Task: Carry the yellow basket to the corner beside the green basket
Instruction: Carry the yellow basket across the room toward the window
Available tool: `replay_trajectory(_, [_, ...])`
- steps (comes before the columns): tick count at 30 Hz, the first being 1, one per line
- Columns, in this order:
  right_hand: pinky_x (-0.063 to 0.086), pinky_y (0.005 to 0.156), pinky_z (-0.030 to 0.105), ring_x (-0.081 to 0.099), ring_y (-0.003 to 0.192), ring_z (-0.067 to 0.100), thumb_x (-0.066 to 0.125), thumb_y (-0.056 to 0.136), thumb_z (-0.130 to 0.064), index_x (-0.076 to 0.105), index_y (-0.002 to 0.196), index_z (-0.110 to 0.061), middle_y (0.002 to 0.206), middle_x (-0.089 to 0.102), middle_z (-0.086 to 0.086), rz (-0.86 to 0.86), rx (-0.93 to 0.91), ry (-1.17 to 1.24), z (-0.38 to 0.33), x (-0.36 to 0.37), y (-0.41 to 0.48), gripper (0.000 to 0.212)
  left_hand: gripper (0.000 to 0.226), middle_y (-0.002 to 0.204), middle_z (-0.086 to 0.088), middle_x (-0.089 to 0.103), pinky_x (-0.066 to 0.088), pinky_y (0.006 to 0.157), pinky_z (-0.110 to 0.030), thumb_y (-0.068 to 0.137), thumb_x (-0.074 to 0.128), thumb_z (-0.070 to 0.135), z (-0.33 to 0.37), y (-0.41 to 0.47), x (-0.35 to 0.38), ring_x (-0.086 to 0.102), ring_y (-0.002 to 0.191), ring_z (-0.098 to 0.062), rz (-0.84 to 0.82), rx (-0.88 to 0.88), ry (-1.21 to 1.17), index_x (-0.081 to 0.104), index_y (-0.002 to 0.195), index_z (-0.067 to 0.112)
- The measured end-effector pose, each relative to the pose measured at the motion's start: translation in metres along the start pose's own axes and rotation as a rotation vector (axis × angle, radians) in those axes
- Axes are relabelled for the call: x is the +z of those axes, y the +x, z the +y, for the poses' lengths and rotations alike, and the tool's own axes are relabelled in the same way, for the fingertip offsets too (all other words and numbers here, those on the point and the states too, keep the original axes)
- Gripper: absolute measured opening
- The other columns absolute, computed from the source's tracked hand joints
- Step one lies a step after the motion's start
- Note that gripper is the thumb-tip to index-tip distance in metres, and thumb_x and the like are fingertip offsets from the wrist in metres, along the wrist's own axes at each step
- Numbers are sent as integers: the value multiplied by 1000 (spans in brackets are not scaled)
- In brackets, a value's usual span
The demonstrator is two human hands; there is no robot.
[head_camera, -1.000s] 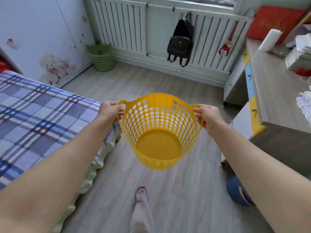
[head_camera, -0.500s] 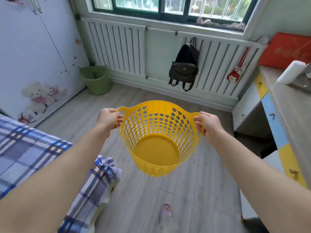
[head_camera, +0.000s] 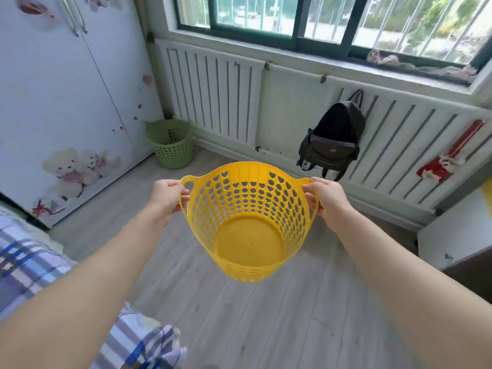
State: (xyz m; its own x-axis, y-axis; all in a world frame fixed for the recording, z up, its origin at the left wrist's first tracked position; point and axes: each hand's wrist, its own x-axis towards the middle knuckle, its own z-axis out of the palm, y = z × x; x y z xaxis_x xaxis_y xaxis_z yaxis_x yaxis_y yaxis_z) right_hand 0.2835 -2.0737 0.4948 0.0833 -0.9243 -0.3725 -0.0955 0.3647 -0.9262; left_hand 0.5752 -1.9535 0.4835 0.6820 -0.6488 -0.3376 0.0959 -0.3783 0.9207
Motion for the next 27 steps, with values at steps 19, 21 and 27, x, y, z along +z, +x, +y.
replay_trajectory(19, [51,69,26,56,68,12,54,85,-3,54,131,-9,103,67,10,-9,63,-68,-110,223,312,46,33,88,-16,63,56,68,-37,90,45,1,128,377,10,62,73,-25,6,2,104,56,121,-1])
replay_trajectory(21, [53,70,26,60,70,13,48,87,-1,56,129,-8,104,68,10,-17,82,-76,-118,242,343,44,33,86,-14,63,56,68,-37,90,45,2,138,415,14,62,76,-27,-5,-3,102,56,121,0])
replay_trajectory(27, [54,81,34,63,70,14,43,87,2,60,124,-6,93,70,8,-60,100,-96,-144,297,445,41,33,80,-11,62,54,63,-32,90,44,0,165,521,30,61,68,-21,28,-7,108,56,120,2])
